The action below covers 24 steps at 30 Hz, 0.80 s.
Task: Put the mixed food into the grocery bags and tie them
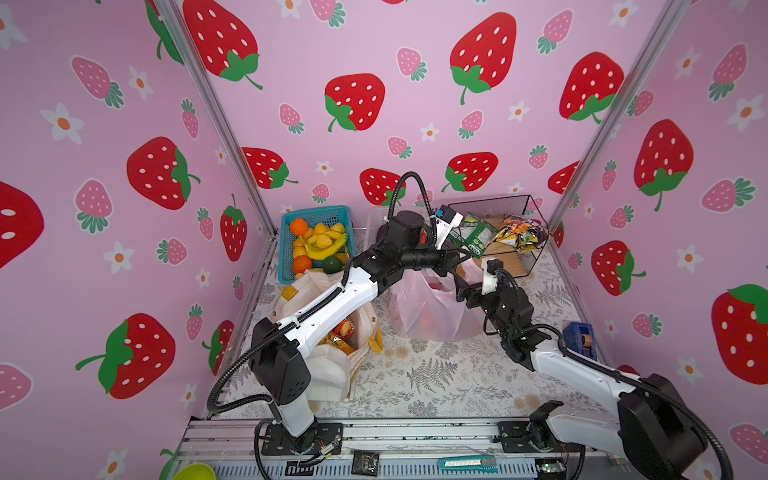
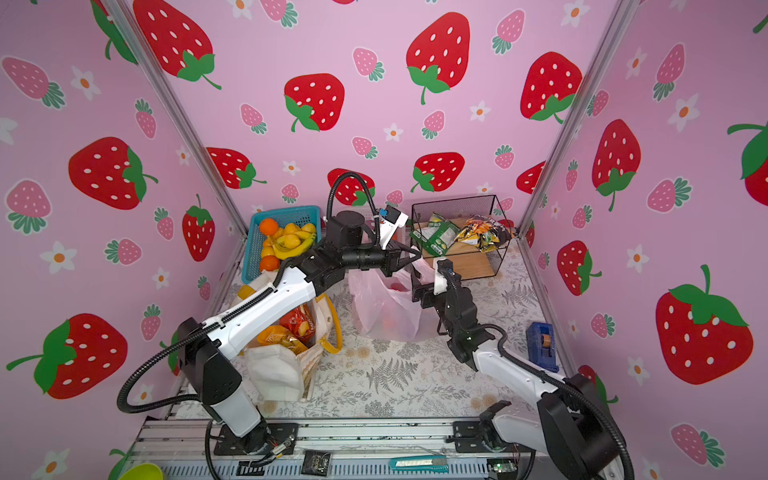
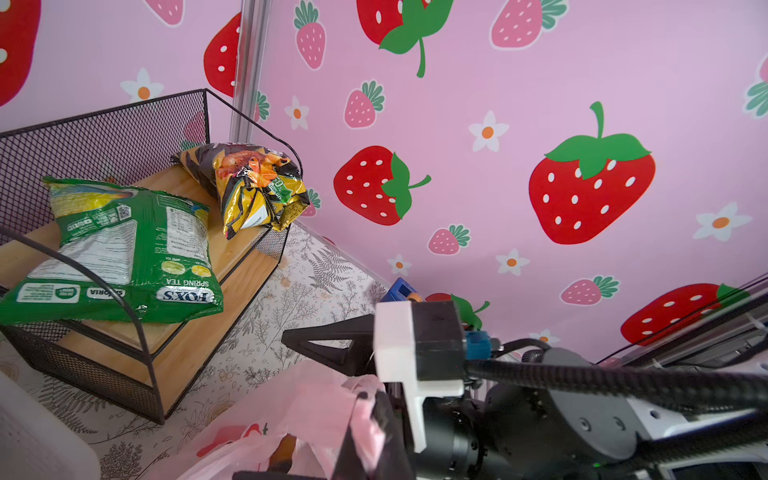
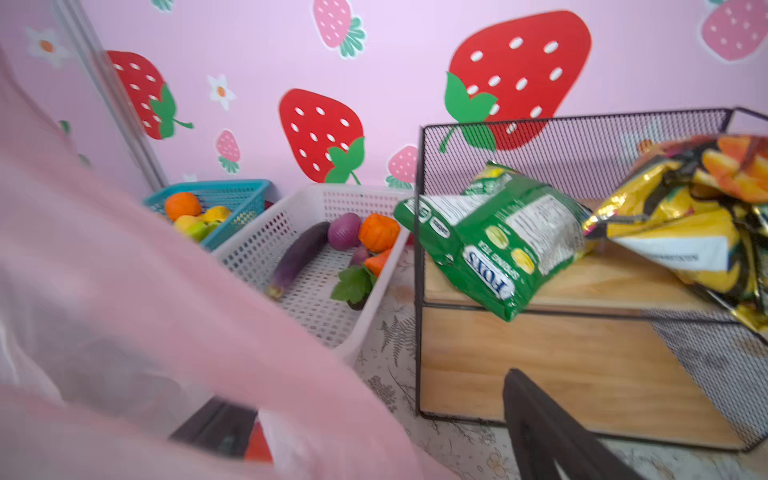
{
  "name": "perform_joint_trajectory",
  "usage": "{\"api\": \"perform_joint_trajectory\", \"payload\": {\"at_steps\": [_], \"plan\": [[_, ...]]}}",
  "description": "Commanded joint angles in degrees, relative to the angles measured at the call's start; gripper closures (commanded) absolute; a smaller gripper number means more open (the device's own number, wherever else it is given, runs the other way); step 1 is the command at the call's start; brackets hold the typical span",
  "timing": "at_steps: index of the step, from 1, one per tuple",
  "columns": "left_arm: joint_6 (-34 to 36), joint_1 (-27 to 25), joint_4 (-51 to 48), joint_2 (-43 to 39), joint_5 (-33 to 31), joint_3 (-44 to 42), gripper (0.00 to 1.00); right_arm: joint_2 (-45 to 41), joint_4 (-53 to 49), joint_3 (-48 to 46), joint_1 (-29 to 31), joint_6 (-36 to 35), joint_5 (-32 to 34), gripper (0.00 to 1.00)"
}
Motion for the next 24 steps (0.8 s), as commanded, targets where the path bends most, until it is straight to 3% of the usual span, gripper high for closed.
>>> {"api": "perform_joint_trajectory", "payload": {"at_steps": [1, 8, 12, 15, 18, 22, 24], "plan": [[-0.1, 0.5, 1.2, -0.4, 0.7, 2.4, 1.00, -3.1, -4.3, 3.0, -1.8, -4.1, -12.9, 0.01], [-0.3, 1.4, 0.9, -0.3, 1.6, 3.0, 1.00, -7.6, -9.5, 4.1, -7.1, -10.2, -27.5, 0.00], [-0.4, 1.7, 0.7, -0.3, 2.1, 3.1, 1.00, -5.9, -8.8, 5.5, -14.4, -11.4, -40.6, 0.02], [-0.5, 1.8, 0.7, -0.3, 2.6, 3.3, 1.00, -1.6, -8.6, 8.4, -18.0, -11.9, -50.2, 0.12], [-0.5, 1.8, 0.4, 0.0, 3.1, 3.6, 1.00, 2.8, -8.4, 11.4, -18.3, -13.0, -55.6, 0.24], [-0.6, 1.7, 0.0, 0.4, 3.7, 4.0, 1.00, 7.7, -6.0, 14.1, -18.3, -12.2, -59.6, 0.47], [-0.5, 1.8, -0.2, 0.5, 3.7, 4.1, 1.00, 8.9, -5.1, 14.7, -18.3, -11.7, -60.2, 0.64]]}}
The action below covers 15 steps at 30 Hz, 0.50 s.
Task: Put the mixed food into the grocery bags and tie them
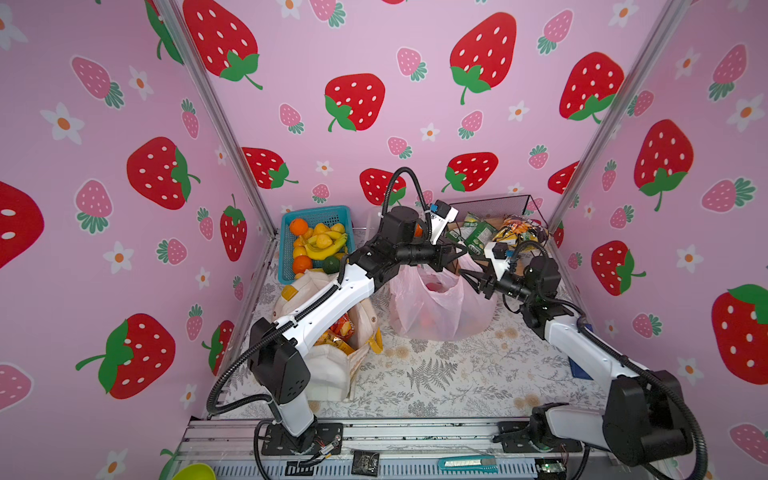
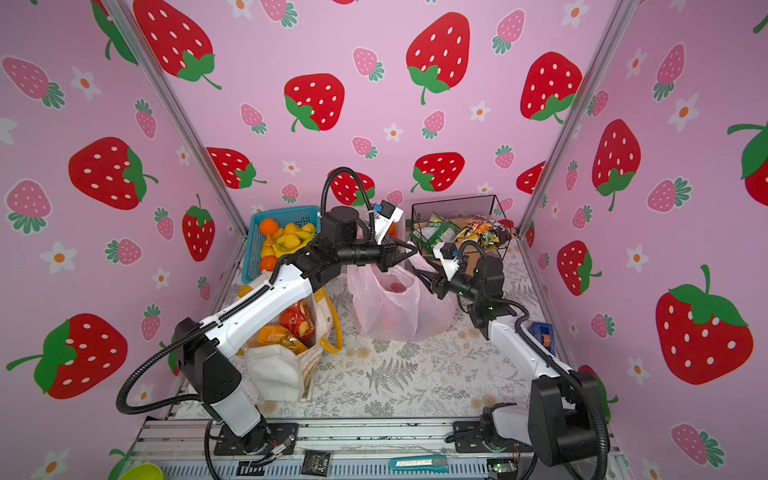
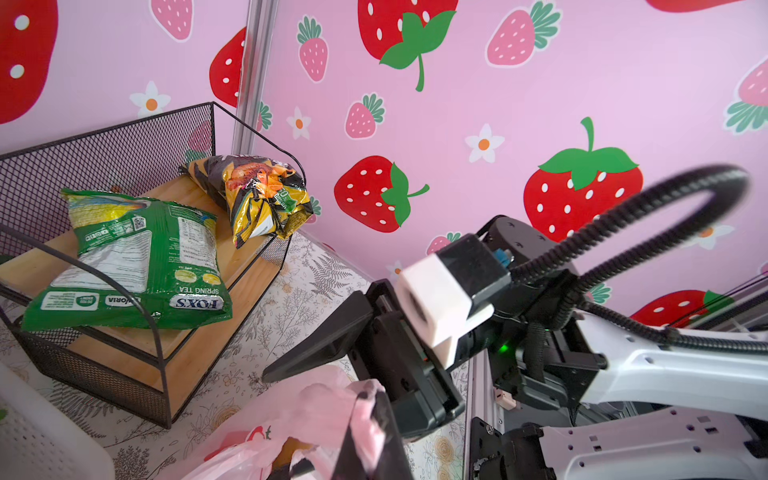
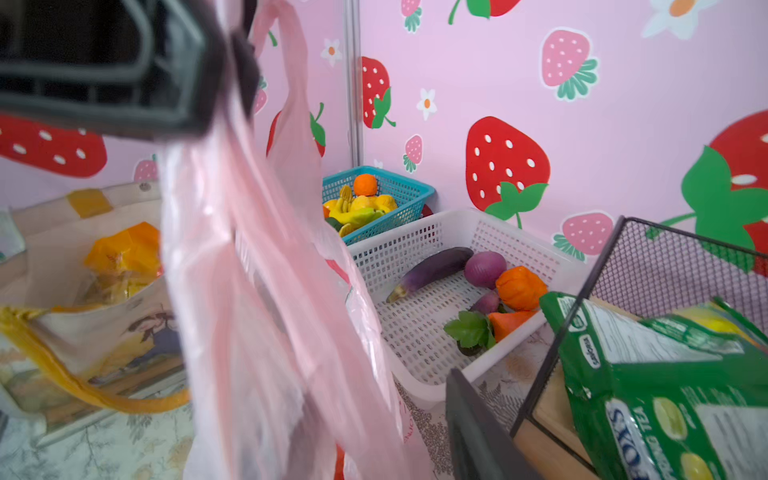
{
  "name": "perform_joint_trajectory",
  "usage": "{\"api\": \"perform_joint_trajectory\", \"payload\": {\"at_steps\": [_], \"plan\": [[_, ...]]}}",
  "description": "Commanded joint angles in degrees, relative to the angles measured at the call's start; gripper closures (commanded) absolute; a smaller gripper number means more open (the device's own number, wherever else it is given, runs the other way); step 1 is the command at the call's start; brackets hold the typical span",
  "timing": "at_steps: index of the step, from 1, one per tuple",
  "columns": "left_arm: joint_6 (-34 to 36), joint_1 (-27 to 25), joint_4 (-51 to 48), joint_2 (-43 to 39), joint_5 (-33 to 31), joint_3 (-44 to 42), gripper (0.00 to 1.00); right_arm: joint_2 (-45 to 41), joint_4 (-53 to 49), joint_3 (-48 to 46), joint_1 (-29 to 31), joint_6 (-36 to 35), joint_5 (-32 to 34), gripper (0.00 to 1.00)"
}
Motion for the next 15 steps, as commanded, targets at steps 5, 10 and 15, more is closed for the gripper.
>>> {"api": "perform_joint_trajectory", "payload": {"at_steps": [5, 10, 15], "plan": [[0.7, 0.3, -0.4, 0.3, 1.1, 3.1, 1.00, 0.4, 2.1, 0.5, -0.1, 0.1, -1.3, 0.97], [3.7, 0.3, -0.9, -2.1, 0.4, 1.6, 0.62, -0.7, 2.1, -1.7, -0.2, 3.6, 3.2, 1.00], [10.0, 0.4, -1.0, -10.0, 1.0, -5.5, 0.45, -1.5, 1.3, -2.6, -0.8, 6.9, 4.9, 1.00]]}}
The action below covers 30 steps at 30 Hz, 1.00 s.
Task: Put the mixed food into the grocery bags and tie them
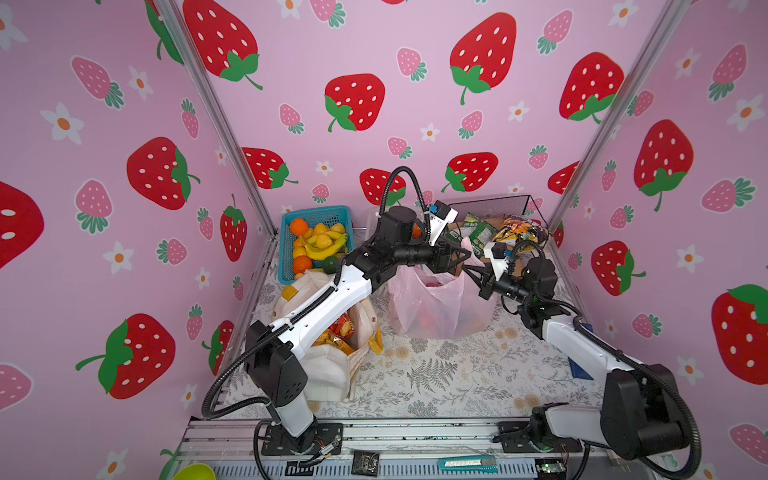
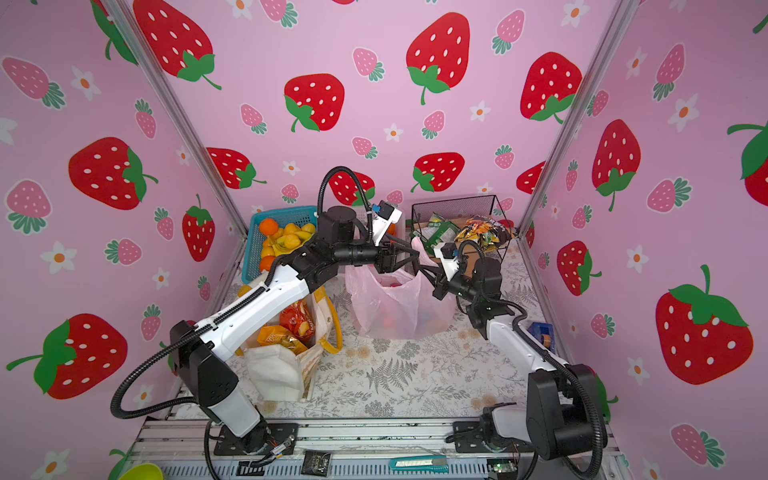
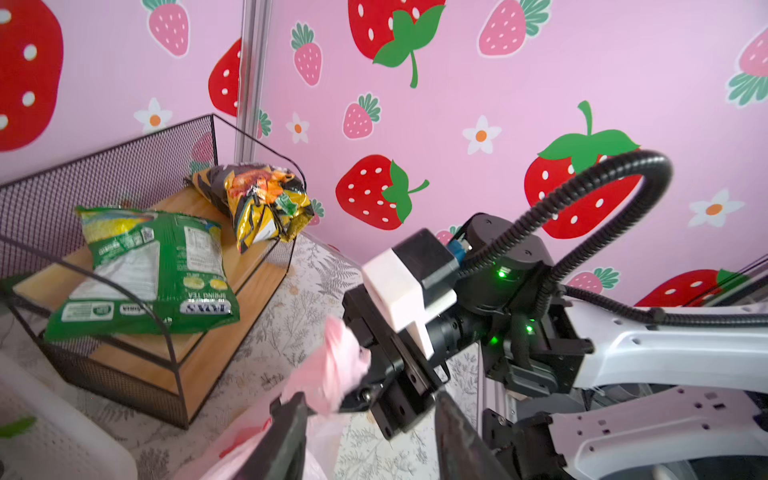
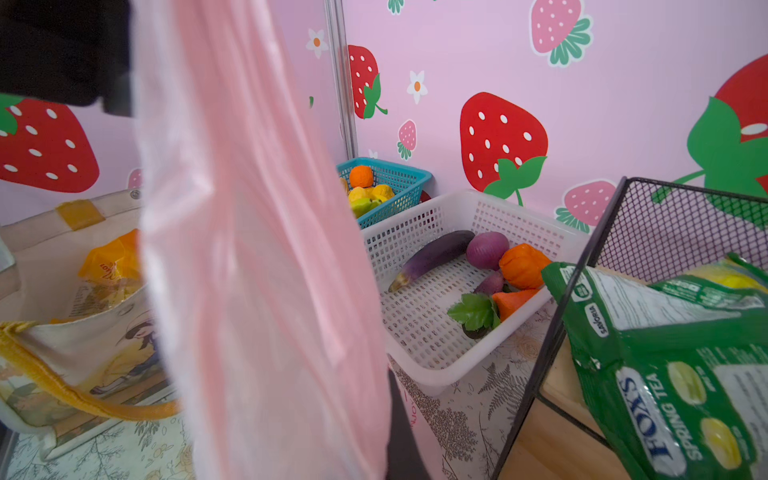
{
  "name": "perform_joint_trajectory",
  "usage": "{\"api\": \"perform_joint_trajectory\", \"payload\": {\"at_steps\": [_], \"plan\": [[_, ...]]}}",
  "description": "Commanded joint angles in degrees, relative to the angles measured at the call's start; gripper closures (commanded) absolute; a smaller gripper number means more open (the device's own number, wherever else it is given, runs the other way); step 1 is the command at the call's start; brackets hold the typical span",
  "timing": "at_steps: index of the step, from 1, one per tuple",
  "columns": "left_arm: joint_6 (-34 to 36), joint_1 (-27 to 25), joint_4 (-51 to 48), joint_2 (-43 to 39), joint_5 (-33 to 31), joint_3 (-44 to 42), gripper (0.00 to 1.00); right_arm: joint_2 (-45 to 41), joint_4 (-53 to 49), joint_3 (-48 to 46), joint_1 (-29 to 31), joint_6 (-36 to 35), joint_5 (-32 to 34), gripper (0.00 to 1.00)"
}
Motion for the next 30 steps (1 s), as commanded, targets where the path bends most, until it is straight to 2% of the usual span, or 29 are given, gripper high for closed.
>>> {"api": "perform_joint_trajectory", "payload": {"at_steps": [1, 6, 11, 15, 19, 23, 26, 30], "plan": [[7.0, 0.3, 1.3, -9.1, 0.1, -6.0, 0.42, -1.7, 0.6, -0.9, -0.7, 2.4, 1.5, 1.00], [11.9, 2.6, 9.8, -23.8, -10.9, -25.1, 0.23, -2.2, 0.5, -1.1, -1.4, 3.1, 1.3, 1.00], [12.0, 10.4, 12.0, -31.3, -11.5, -34.4, 0.17, -2.5, 0.4, -1.2, -1.6, 3.1, 1.4, 1.00], [14.3, 15.3, 12.4, -28.8, -9.8, -35.3, 0.13, -2.1, 0.5, -1.1, -1.7, 3.2, 1.3, 1.00], [17.7, 16.3, 12.0, -23.5, -6.0, -32.5, 0.11, -2.0, 0.5, -1.3, -1.7, 3.2, 1.4, 1.00], [18.0, 17.2, 12.8, -19.0, -4.1, -29.9, 0.11, -2.0, 0.3, -1.4, -1.7, 3.1, 1.8, 1.00], [18.0, 17.5, 14.5, -16.6, -2.8, -29.2, 0.14, -2.0, 0.1, -1.3, -1.7, 2.9, 1.8, 1.00], [17.0, 17.9, 15.8, -13.7, -0.2, -28.1, 0.25, -1.8, 0.0, -1.3, -1.7, 2.8, 2.0, 1.00]]}}
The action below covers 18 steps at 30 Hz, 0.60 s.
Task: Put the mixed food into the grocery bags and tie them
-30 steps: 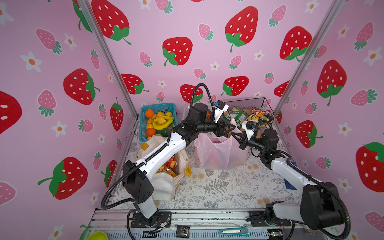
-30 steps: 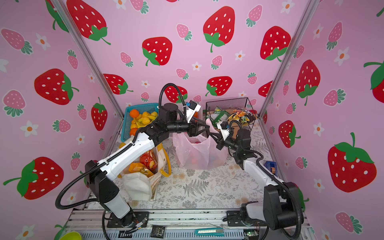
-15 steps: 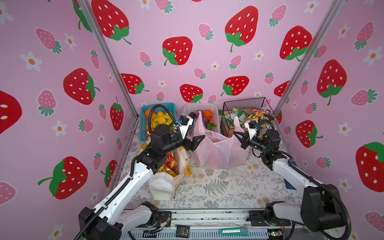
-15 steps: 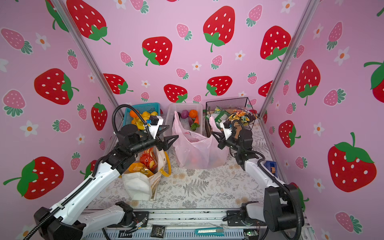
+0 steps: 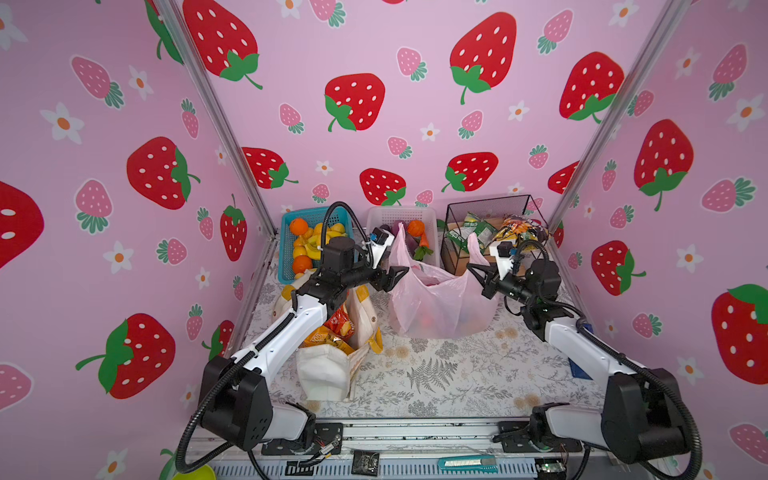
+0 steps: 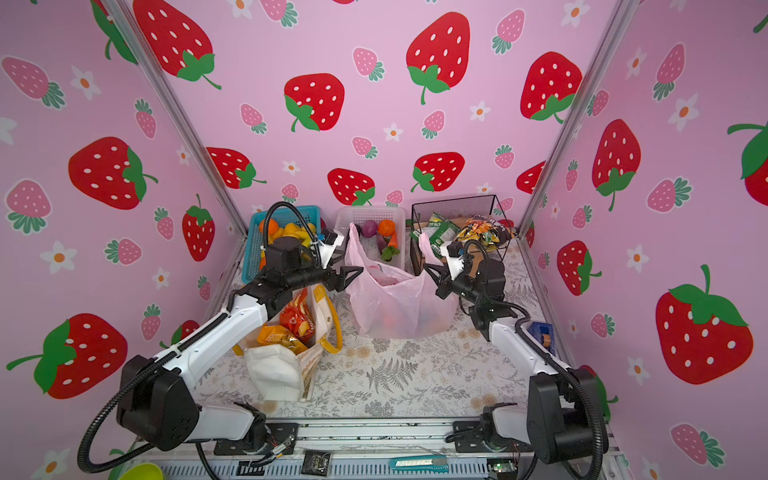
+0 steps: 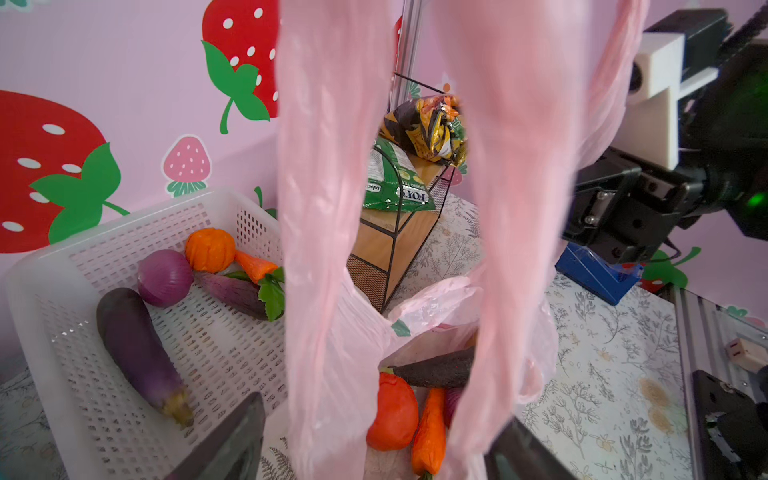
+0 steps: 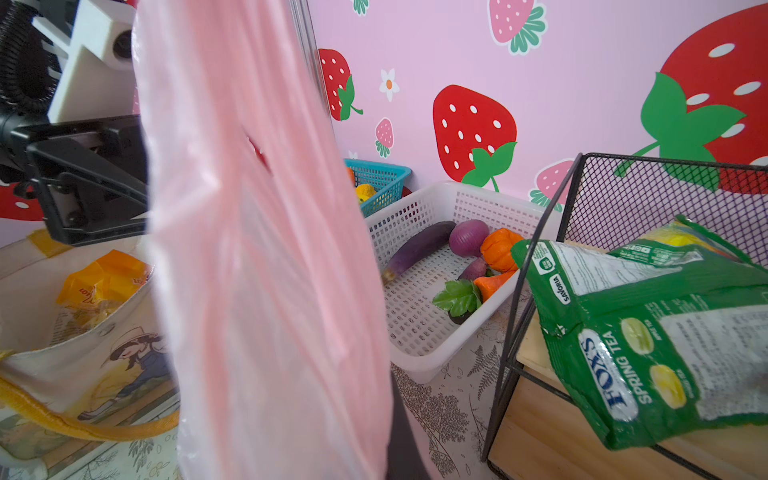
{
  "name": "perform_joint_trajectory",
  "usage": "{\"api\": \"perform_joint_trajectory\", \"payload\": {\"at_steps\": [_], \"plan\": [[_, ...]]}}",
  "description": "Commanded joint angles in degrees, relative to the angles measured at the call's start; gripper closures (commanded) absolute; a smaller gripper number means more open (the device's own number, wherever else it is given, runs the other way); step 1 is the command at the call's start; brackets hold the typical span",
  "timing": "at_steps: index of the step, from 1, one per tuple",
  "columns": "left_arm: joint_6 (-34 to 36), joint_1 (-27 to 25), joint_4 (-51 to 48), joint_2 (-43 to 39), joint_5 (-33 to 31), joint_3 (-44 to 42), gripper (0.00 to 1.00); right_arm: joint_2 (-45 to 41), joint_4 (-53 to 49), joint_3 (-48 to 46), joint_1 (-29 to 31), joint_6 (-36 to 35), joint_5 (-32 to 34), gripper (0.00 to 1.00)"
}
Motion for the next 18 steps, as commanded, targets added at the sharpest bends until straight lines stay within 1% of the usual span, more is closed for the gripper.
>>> {"api": "perform_joint_trajectory", "payload": {"at_steps": [1, 5, 8, 10, 12, 13, 16, 18], "plan": [[0.6, 0.4, 3.8, 1.3, 4.4, 3.2, 0.28, -0.6, 0.0, -0.4, -0.5, 0.0, 0.0, 1.00], [-1.0, 0.5, 6.1, 3.0, 6.8, 3.6, 0.39, -0.1, 0.1, -0.1, -0.4, 0.2, -0.5, 1.00], [-1.9, 0.5, 5.9, 4.5, 8.5, 4.8, 0.51, 0.0, 0.1, -0.1, -0.4, 0.4, -0.4, 1.00], [-2.3, 0.5, 6.3, 5.1, 9.9, 5.2, 0.65, 0.0, 0.0, -0.1, -0.4, 0.7, -0.3, 1.00], [-2.2, 0.5, 6.0, 5.5, 10.9, 5.5, 0.76, 0.0, -0.1, -0.1, -0.4, 0.9, -0.3, 1.00], [-1.7, 0.5, 5.7, 5.5, 11.7, 5.7, 0.81, 0.0, -0.3, 0.1, -0.4, 1.0, -0.3, 1.00], [1.0, 0.2, 3.8, 5.2, 14.4, 5.8, 0.91, 0.8, -2.4, 1.3, -0.5, 1.0, -0.5, 1.00], [5.2, -0.4, -0.2, 4.6, 15.7, 6.4, 0.93, 1.4, -4.4, 2.4, -0.4, 0.9, -0.7, 1.00]]}}
